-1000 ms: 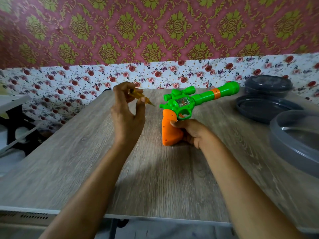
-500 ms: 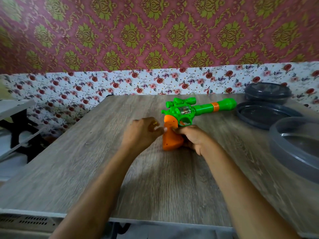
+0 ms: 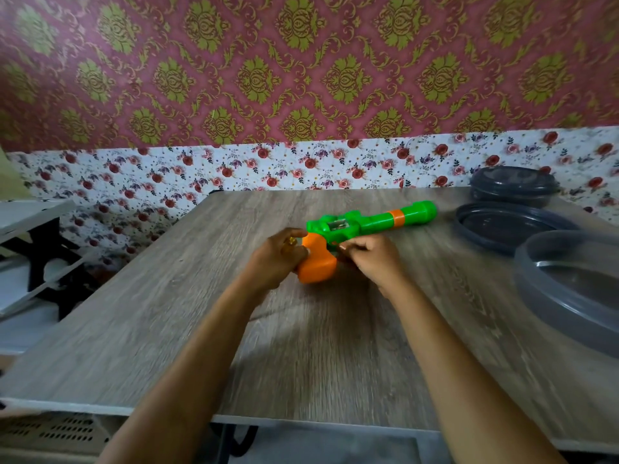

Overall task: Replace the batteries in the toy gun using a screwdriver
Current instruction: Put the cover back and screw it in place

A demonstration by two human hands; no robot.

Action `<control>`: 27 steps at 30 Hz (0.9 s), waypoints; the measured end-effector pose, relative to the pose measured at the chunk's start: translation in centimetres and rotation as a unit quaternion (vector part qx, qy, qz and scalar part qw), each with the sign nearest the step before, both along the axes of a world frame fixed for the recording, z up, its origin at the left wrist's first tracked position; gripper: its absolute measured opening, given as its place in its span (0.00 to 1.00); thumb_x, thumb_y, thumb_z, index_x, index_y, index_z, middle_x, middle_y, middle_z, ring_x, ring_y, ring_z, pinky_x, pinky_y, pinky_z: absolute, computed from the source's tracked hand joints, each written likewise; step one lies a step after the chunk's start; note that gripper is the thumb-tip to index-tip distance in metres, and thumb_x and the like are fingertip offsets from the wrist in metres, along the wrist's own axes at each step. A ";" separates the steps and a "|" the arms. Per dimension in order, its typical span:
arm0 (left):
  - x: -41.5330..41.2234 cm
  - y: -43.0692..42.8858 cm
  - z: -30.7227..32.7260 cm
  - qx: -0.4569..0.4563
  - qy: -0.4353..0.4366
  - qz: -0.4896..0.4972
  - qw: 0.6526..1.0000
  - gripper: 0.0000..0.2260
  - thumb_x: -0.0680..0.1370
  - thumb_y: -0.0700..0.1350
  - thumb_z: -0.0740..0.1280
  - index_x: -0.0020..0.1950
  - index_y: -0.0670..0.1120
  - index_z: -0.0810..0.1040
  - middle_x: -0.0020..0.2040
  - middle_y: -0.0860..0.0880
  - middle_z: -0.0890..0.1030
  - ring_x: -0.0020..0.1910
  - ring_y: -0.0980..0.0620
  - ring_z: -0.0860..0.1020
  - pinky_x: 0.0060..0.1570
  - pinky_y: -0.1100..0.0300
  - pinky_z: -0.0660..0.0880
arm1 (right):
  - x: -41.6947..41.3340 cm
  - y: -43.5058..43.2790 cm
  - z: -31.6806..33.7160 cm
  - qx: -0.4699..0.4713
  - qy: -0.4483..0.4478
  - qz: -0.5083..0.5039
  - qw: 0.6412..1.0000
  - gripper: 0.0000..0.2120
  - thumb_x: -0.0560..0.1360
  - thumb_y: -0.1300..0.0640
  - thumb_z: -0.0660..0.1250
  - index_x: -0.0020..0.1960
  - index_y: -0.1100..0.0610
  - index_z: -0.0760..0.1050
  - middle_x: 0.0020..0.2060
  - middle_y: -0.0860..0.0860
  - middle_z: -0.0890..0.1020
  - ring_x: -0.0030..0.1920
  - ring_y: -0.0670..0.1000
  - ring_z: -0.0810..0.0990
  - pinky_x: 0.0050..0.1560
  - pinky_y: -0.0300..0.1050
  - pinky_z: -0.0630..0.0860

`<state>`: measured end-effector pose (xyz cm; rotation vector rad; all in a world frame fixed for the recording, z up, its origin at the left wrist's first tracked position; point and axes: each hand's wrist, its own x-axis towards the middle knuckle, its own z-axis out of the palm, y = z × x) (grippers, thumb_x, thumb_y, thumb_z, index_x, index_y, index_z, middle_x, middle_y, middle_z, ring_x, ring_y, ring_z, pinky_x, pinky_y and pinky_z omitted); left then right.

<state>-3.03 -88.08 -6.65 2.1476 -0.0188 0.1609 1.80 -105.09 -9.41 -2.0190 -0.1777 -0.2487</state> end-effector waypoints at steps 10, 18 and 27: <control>0.1 0.6 0.0 0.190 -0.015 0.003 0.982 0.15 0.76 0.53 0.67 0.62 0.52 0.76 0.62 0.48 0.77 0.59 0.48 0.75 0.49 0.61 0.68 | 1.4 -0.1 -0.4 -0.301 -0.021 -0.010 0.953 0.30 0.79 0.45 0.55 0.76 0.50 0.49 0.76 0.54 0.52 0.76 0.54 0.52 0.72 0.50 0.57; 0.4 1.2 0.0 0.257 -0.013 -0.016 0.966 0.23 0.75 0.55 0.67 0.69 0.54 0.70 0.67 0.47 0.74 0.64 0.47 0.72 0.57 0.58 0.69 | 3.2 1.4 -0.1 -0.330 0.010 0.064 0.942 0.29 0.79 0.44 0.52 0.76 0.49 0.47 0.77 0.55 0.46 0.77 0.53 0.48 0.75 0.51 0.51; -0.8 7.5 0.0 0.253 0.022 0.060 0.965 0.22 0.73 0.57 0.69 0.66 0.55 0.73 0.65 0.48 0.76 0.62 0.47 0.74 0.56 0.56 0.71 | 4.1 9.0 -0.1 -0.303 0.001 0.151 0.941 0.29 0.79 0.44 0.54 0.76 0.48 0.48 0.77 0.55 0.46 0.77 0.54 0.49 0.75 0.50 0.52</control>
